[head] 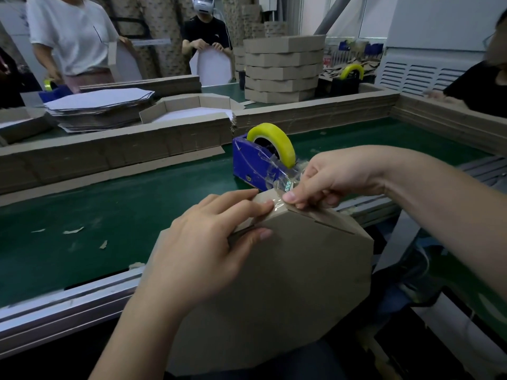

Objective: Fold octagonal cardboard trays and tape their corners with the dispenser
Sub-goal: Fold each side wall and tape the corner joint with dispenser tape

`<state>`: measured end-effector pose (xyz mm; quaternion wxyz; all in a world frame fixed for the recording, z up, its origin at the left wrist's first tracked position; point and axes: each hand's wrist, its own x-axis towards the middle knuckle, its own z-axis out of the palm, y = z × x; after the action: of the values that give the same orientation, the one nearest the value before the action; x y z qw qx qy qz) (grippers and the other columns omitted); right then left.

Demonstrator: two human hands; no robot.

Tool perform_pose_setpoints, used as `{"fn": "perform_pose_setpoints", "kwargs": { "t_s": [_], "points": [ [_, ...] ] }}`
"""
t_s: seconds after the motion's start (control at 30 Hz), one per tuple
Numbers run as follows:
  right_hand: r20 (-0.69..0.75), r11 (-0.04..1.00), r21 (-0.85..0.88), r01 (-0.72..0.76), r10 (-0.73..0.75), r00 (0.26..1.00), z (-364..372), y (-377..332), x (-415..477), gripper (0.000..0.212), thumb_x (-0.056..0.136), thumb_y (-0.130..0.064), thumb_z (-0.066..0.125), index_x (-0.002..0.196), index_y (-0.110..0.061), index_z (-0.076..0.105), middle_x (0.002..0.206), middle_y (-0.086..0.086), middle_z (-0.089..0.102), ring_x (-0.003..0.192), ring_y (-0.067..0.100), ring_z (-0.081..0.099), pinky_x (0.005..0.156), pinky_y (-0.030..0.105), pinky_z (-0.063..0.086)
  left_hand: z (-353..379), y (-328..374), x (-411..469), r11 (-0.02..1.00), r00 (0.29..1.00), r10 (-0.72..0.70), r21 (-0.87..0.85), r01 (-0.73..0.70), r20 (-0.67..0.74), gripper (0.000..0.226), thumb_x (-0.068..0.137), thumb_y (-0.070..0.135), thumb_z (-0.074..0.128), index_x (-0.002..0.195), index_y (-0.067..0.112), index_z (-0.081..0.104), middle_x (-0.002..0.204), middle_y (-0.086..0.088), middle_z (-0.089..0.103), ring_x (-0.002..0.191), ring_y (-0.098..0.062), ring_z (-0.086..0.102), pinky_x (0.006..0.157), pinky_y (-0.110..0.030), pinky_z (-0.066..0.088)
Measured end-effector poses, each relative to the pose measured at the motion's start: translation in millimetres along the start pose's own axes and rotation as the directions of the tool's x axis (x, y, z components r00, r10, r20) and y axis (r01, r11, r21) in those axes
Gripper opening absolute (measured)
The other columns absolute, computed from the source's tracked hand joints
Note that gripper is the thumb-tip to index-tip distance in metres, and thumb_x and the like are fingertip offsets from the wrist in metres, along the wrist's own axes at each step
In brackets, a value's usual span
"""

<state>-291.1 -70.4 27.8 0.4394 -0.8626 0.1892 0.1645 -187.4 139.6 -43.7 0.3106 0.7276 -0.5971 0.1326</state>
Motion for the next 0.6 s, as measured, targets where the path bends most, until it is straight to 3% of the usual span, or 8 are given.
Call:
{"fn": "perform_pose_setpoints", "kwargs": {
  "t_s": [0.1, 0.2, 0.3, 0.37, 0.43, 0.5, 0.6],
  "points": [
    [-0.014, 0.999, -0.03, -0.03, 0.03, 0.999, -2.2, 6.0, 1.4, 0.038, 0.053, -0.058, 0.072, 0.045, -0.021, 0.065, 0.042, -0.008, 0.041, 0.04, 0.008, 0.034, 0.042, 0.017, 0.03, 0.5, 1.7, 0.9, 1.0, 1.0, 0.011, -0.008, -0.011, 0.002, 0.032, 0.088, 0.055, 0.047, 0.111, 0.039, 0.062, 0.128, 0.022, 0.058, 0.113, -0.009, 0.059, 0.074, -0.039, 0.056],
    [-0.085, 0.966, -0.226, -0.127, 0.111, 0.99, -3.5, 13.4, 4.9, 0.058, 0.055, -0.076, 0.06, 0.037, -0.021, 0.058, 0.039, -0.008, 0.041, 0.035, 0.008, 0.037, 0.044, 0.017, 0.035, -0.4, 1.6, 1.4, 0.999, 1.0, -0.007, -0.038, 0.007, 0.003, 0.03, 0.087, 0.055, 0.047, 0.109, 0.039, 0.062, 0.127, 0.023, 0.057, 0.113, -0.008, 0.059, 0.076, -0.039, 0.055],
    [-0.133, 0.942, -0.294, -0.161, 0.126, 0.983, -12.5, 22.5, 2.4, 0.059, 0.047, -0.083, 0.057, 0.04, -0.024, 0.06, 0.042, -0.009, 0.044, 0.038, 0.007, 0.038, 0.047, 0.018, 0.036, -0.3, 1.9, 2.0, 0.998, 1.0, 0.011, -0.054, -0.011, -0.003, 0.029, 0.087, 0.052, 0.049, 0.107, 0.037, 0.062, 0.126, 0.021, 0.058, 0.112, -0.01, 0.059, 0.078, -0.041, 0.055],
    [-0.315, 0.968, -0.22, -0.121, 0.047, 0.948, -25.2, 32.6, 4.7, 0.05, 0.05, -0.076, 0.063, 0.048, -0.026, 0.066, 0.046, -0.008, 0.048, 0.043, 0.007, 0.039, 0.048, 0.02, 0.036, -0.1, 2.5, 2.4, 0.994, 1.0, 0.003, -0.106, -0.004, -0.01, 0.025, 0.086, 0.052, 0.051, 0.105, 0.038, 0.059, 0.127, 0.02, 0.059, 0.113, -0.011, 0.06, 0.08, -0.043, 0.054],
    [-0.601, 0.999, -0.041, -0.011, -0.016, 0.799, -37.0, 48.5, 17.1, 0.038, 0.071, -0.062, 0.067, 0.066, -0.024, 0.069, 0.056, -0.007, 0.053, 0.051, 0.008, 0.043, 0.052, 0.023, 0.036, 0.6, 2.9, 2.3, 0.988, 1.0, -0.005, -0.153, 0.002, -0.018, 0.02, 0.086, 0.05, 0.056, 0.102, 0.037, 0.057, 0.127, 0.019, 0.059, 0.114, -0.012, 0.06, 0.082, -0.044, 0.054],
    [-0.721, 1.0, 0.008, 0.029, -0.014, 0.693, -40.6, 62.3, 32.9, 0.026, 0.086, -0.05, 0.063, 0.084, -0.025, 0.067, 0.074, -0.009, 0.058, 0.063, 0.007, 0.048, 0.056, 0.024, 0.035, 1.3, 4.1, 1.5, 0.986, 1.0, -0.004, -0.167, -0.001, -0.029, 0.018, 0.085, 0.047, 0.059, 0.099, 0.035, 0.055, 0.127, 0.018, 0.06, 0.113, -0.013, 0.061, 0.082, -0.045, 0.054],
    [-0.635, 0.997, 0.059, -0.051, 0.077, 0.769, -38.8, 73.4, 48.7, 0.023, 0.093, -0.049, 0.055, 0.092, -0.03, 0.067, 0.098, -0.007, 0.059, 0.07, 0.011, 0.048, 0.057, 0.025, 0.037, 0.6, 7.0, 0.8, 0.988, 0.999, 0.006, -0.156, -0.013, -0.04, 0.021, 0.085, 0.05, 0.053, 0.096, 0.033, 0.057, 0.127, 0.017, 0.06, 0.112, -0.013, 0.062, 0.08, -0.046, 0.054]
  ]
}}
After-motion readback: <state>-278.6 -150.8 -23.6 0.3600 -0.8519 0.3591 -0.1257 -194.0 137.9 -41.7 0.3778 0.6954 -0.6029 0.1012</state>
